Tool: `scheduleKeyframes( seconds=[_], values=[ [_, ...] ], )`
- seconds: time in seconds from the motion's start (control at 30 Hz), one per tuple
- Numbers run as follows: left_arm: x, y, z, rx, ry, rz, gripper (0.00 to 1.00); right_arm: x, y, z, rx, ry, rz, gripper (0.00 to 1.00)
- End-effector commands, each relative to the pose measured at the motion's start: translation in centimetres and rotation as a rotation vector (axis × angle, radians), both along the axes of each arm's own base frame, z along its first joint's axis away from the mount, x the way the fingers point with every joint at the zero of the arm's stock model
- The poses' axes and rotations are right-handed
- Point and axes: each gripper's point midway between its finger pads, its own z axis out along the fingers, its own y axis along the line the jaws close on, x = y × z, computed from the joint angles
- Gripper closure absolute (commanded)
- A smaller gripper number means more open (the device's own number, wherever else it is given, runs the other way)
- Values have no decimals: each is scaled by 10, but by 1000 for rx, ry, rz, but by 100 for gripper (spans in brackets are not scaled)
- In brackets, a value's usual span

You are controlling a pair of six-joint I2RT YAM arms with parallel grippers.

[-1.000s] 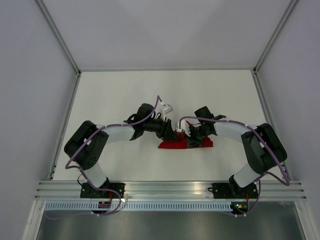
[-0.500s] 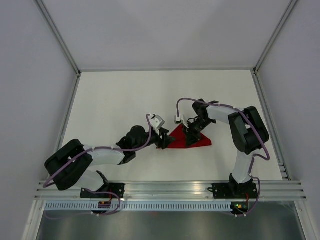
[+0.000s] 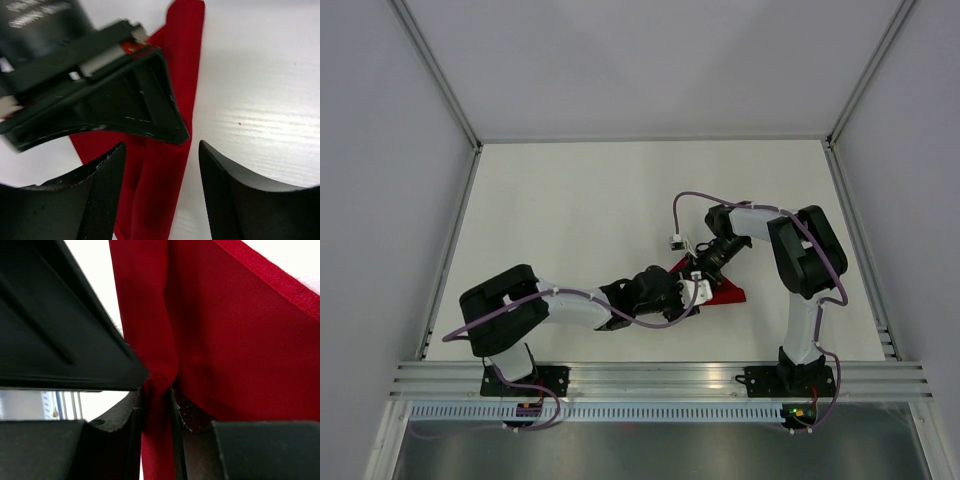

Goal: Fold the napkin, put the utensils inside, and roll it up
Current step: Roll the napkin with the utensil

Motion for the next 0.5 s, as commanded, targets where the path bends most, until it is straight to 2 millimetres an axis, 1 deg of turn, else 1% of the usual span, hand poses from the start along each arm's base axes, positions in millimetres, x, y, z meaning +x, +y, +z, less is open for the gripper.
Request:
scheduleKeyframes(
  seconds=[0.0,0.1,0.2,0.23,0.33,0.4,0.47],
  values=[
    [-2,1,-22,169,-109,-91,35,1,-32,-50,-164,-68,91,95],
    [-1,2,-28,191,-123,-97,34,2,-33,-51,-166,-65,86,95],
    [-1,5,-39,240,-122,-114,34,3,-34,-51,-168,-63,83,95],
    [-1,7,-46,261,-119,-115,34,3,-34,-51,-168,-63,82,95],
    [-1,10,-56,290,-119,-122,35,3,-33,-51,-166,-61,80,95],
    [-2,11,-59,302,-112,-124,37,4,-33,-52,-165,-60,78,95],
    [-4,14,-68,333,-90,-131,42,5,-33,-51,-166,-60,76,95]
  ],
)
